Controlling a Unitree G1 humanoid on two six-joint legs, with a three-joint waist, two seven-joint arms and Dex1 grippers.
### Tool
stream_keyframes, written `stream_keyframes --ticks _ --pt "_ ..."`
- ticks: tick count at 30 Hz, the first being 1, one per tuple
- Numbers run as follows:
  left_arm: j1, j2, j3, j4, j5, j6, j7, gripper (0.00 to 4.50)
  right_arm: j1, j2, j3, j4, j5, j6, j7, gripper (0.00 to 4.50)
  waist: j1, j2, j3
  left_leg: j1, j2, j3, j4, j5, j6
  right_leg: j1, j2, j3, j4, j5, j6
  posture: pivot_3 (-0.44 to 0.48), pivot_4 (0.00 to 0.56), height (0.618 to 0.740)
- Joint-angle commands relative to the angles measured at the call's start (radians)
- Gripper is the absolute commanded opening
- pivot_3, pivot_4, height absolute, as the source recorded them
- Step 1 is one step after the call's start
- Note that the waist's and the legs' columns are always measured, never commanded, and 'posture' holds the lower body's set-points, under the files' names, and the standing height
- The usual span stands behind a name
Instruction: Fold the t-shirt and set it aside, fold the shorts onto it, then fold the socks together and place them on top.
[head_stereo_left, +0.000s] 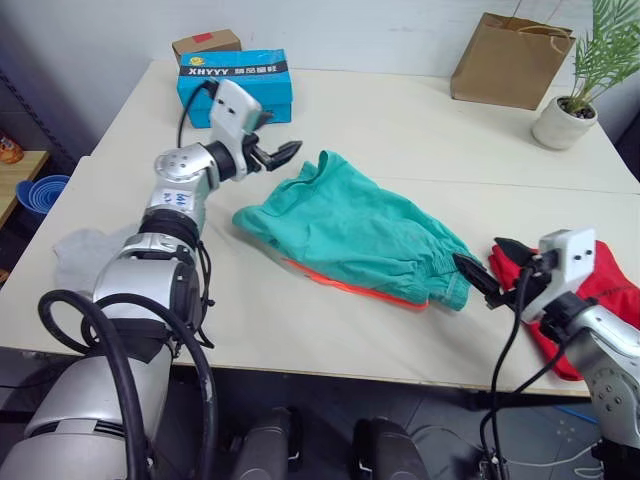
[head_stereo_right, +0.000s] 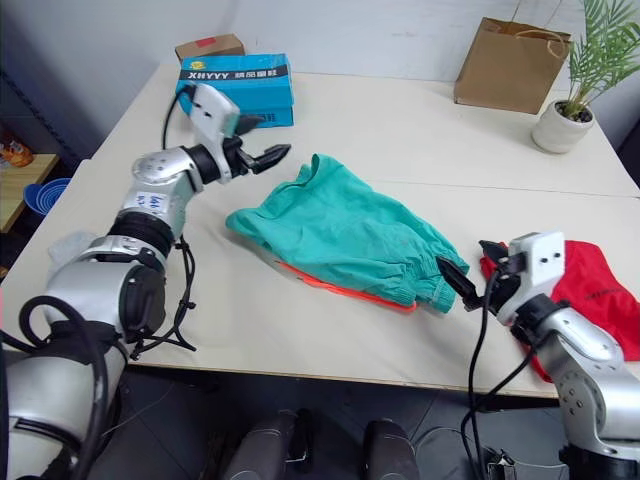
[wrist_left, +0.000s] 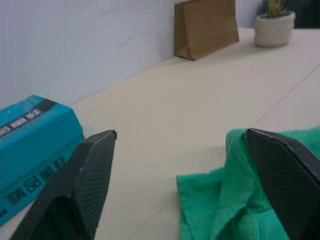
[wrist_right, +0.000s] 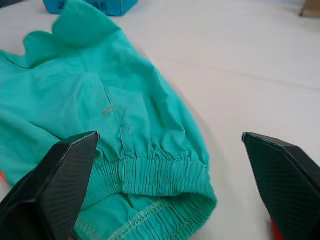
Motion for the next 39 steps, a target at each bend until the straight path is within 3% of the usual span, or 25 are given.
stream_keyframes --ticks 1,4,7,11,16,18,21,25,30,31,34,39 --pt "0.052 0.021 -0.045 -0.071 0.002 -0.116 -0.242 4.48 0.037 -0.055 0.016 -0.132 0.019 -0.064 0.122 4.5 -0.001 0.0 0.0 0.0 0.0 0.0 0.0 0.0 0.0 0.0 0.0 0.0 0.0 0.0 0.0 0.0 0.15 0.74" --pt "0.128 0.031 -0.087 -0.114 -0.004 -0.18 -0.446 4.48 0.065 -0.128 0.151 -0.162 -0.089 -0.115 0.211 4.5 -0.007 0.0 0.0 0.002 0.001 0.001 0.0 0.0 0.0 0.001 0.001 0.001 0.0 0.0 0.0 0.0 0.15 0.74" --pt "0.174 0.036 -0.133 -0.123 0.022 -0.232 -0.507 4.48 0.032 -0.146 0.239 -0.108 -0.172 -0.151 0.215 4.5 -0.015 -0.001 0.0 0.002 0.001 0.001 0.001 0.0 0.0 0.0 0.001 0.002 -0.001 0.0 0.0 0.0 0.15 0.74" --pt "0.212 0.031 -0.207 -0.103 0.097 -0.322 -0.469 4.48 -0.05 -0.123 0.391 -0.002 -0.328 -0.199 0.184 4.5 -0.019 -0.002 -0.001 0.001 0.0 0.001 0.003 0.0 0.0 0.0 -0.001 0.002 -0.001 0.0 0.0 0.0 0.15 0.74" --pt "0.206 0.029 -0.267 -0.062 0.184 -0.352 -0.345 4.48 -0.13 -0.071 0.465 0.095 -0.434 -0.21 0.121 4.5 -0.02 -0.002 -0.001 0.001 0.0 0.0 0.003 0.0 0.0 0.0 -0.004 0.001 0.001 0.0 0.0 0.0 0.15 0.74" --pt "0.202 0.043 -0.306 -0.048 0.24 -0.352 -0.275 4.5 -0.149 -0.056 0.48 0.124 -0.464 -0.219 0.107 4.12 -0.02 -0.002 -0.001 0.001 0.0 0.0 0.003 0.0 0.0 0.0 -0.004 0.001 0.003 0.0 0.0 0.0 0.15 0.74" --pt "0.193 0.049 -0.318 -0.026 0.266 -0.319 -0.199 3.94 -0.169 -0.038 0.49 0.145 -0.48 -0.236 0.106 3.3 -0.021 -0.002 -0.001 0.001 0.0 0.0 0.003 0.0 0.0 -0.001 -0.003 0.0 0.006 0.0 0.0 0.0 0.15 0.74" --pt "0.193 0.06 -0.346 -0.011 0.31 -0.296 -0.135 2.74 -0.169 -0.056 0.514 0.153 -0.519 -0.265 0.133 1.85 -0.02 -0.002 -0.001 0.001 0.0 0.0 0.003 0.0 0.0 -0.001 -0.004 0.0 0.007 0.0 0.0 0.0 0.15 0.74" --pt "0.228 0.082 -0.345 -0.006 0.295 -0.27 -0.212 1.21 -0.158 -0.06 0.504 0.151 -0.512 -0.279 0.155 0.19 -0.022 -0.002 -0.001 0.002 0.0 0.0 0.003 0.0 0.0 0.0 -0.004 0.001 0.007 0.0 0.0 0.0 0.15 0.74" --pt "0.237 0.087 -0.343 -0.009 0.288 -0.271 -0.242 0.89 -0.154 -0.064 0.502 0.152 -0.509 -0.285 0.164 0.0 -0.024 -0.002 -0.001 0.002 0.0 0.0 0.003 0.0 0.0 0.0 -0.004 0.001 0.008 0.0 0.0 0.0 0.15 0.74" --pt "0.281 0.094 -0.308 -0.039 0.218 -0.269 -0.381 0.03 -0.133 -0.086 0.484 0.14 -0.47 -0.313 0.225 0.0 -0.027 -0.002 -0.001 0.004 0.0 0.0 0.003 0.0 0.0 0.0 -0.004 0.001 0.008 0.0 -0.001 0.0 0.15 0.74" --pt "0.387 0.108 -0.266 -0.175 0.107 -0.236 -0.522 0.03 -0.064 -0.128 0.443 0.106 -0.4 -0.366 0.316 0.0 -0.025 -0.001 -0.001 0.004 0.001 0.0 0.003 0.0 0.0 0.001 -0.005 0.0 0.007 0.0 -0.001 0.0 0.15 0.74"
